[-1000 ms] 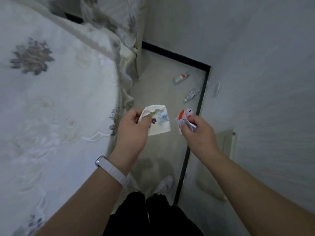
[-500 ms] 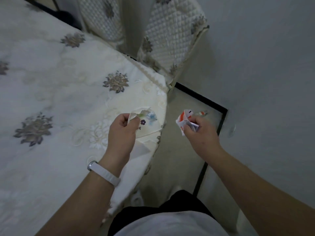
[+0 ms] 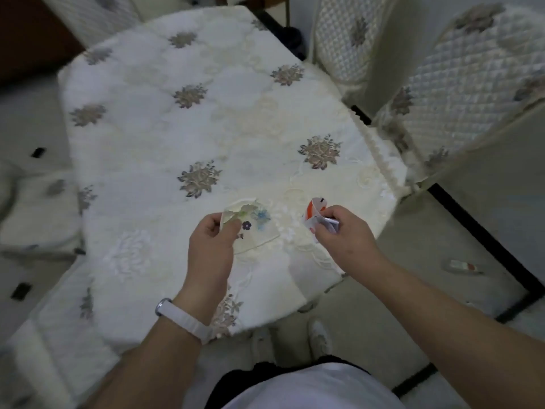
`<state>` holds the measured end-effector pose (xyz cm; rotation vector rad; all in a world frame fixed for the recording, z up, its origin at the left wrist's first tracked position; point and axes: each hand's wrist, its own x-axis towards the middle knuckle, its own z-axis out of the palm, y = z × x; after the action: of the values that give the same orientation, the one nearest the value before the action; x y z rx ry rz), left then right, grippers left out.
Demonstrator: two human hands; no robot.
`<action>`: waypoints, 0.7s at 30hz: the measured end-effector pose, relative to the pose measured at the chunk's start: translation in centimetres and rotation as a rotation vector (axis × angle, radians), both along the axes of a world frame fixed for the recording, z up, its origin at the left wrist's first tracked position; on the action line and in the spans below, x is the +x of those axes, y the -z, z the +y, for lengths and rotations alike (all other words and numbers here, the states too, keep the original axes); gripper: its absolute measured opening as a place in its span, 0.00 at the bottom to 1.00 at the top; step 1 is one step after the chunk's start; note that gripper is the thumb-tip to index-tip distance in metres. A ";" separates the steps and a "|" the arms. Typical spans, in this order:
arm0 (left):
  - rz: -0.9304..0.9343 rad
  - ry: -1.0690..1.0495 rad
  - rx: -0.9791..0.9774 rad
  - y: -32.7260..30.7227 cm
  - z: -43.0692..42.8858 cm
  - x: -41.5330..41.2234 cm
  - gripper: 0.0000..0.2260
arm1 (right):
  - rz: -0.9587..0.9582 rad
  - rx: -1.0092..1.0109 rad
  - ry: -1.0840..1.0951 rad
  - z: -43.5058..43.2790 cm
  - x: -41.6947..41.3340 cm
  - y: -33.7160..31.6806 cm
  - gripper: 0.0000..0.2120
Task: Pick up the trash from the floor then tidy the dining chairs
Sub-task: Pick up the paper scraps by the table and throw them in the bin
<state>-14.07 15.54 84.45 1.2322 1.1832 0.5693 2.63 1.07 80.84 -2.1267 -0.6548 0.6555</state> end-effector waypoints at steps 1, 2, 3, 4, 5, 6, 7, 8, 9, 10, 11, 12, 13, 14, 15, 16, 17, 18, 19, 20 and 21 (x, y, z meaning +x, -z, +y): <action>0.002 -0.050 0.009 -0.4 0.0 -1.0 0.04 | 0.011 0.006 -0.059 0.9 -0.1 -0.1 0.05; 0.004 -0.110 0.019 -0.9 -0.1 -2.2 0.04 | 0.022 0.014 -0.126 2.0 -0.6 -0.2 0.06; 0.008 -0.156 0.023 -1.2 -0.2 -3.2 0.04 | 0.026 0.024 -0.171 2.9 -0.9 -0.4 0.06; 0.008 -0.199 0.026 -1.5 -0.3 -4.0 0.04 | 0.027 0.039 -0.205 3.8 -1.4 -0.7 0.06; 0.003 -0.261 0.036 -1.9 -0.5 -5.4 0.04 | 0.029 0.052 -0.254 4.9 -2.3 -0.9 0.06; -0.001 -0.323 0.047 -2.1 -0.7 -6.9 0.04 | 0.034 0.060 -0.305 5.9 -3.4 -1.2 0.06; -0.004 -0.381 0.060 -2.3 -0.9 -8.4 0.04 | 0.039 0.060 -0.360 6.9 -4.6 -1.6 0.07; -0.007 -0.442 0.069 -2.5 -1.3 -10.0 0.04 | 0.042 0.059 -0.420 7.8 -6.0 -1.9 0.07; -0.010 -0.501 0.075 -2.5 -1.7 -11.8 0.04 | 0.036 0.060 -0.483 8.7 -7.5 -2.3 0.07; -0.016 -0.555 0.076 -2.4 -2.1 -13.6 0.04 | 0.024 0.060 -0.546 9.5 -9.2 -2.7 0.06; -0.020 -0.604 0.072 -2.3 -2.5 -15.4 0.04 | 0.013 0.064 -0.601 10.1 -10.8 -3.0 0.06; -0.023 -0.651 0.066 -2.1 -2.8 -17.2 0.04 | 0.006 0.072 -0.648 10.7 -12.4 -3.3 0.06; -0.024 -0.698 0.061 -1.9 -3.1 -19.0 0.04 | 0.004 0.078 -0.687 11.3 -14.0 -3.5 0.05; -0.025 -0.744 0.059 -1.7 -3.2 -20.8 0.04 | 0.004 0.080 -0.721 11.7 -15.7 -3.7 0.05; -0.030 -0.787 0.052 -1.4 -3.3 -22.7 0.04 | 0.008 0.077 -0.747 12.1 -17.3 -3.7 0.05; -0.039 -0.821 0.039 -1.1 -3.3 -24.7 0.04 | 0.016 0.073 -0.767 12.5 -19.0 -3.6 0.05; -0.052 -0.847 0.026 -0.9 -3.2 -26.6 0.04 | 0.026 0.069 -0.784 12.9 -20.7 -3.5 0.05; -0.067 -0.873 0.016 -0.6 -3.0 -28.7 0.04 | 0.034 0.065 -0.799 13.3 -22.6 -3.4 0.04; -0.076 -0.894 0.012 -0.3 -2.8 -30.8 0.04 | 0.040 0.061 -0.810 13.8 -24.6 -3.4 0.04; -0.080 -0.909 0.012 -0.1 -2.6 -32.9 0.04 | 0.044 0.054 -0.815 14.2 -26.7 -3.3 0.04; -0.081 -0.923 0.015 0.0 -2.3 -35.1 0.04 | 0.043 0.045 -0.822 14.7 -28.8 -3.1 0.03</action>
<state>-49.12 13.20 84.43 0.6031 1.6554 1.2855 -26.20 15.74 83.96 -1.7446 -1.5238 1.0929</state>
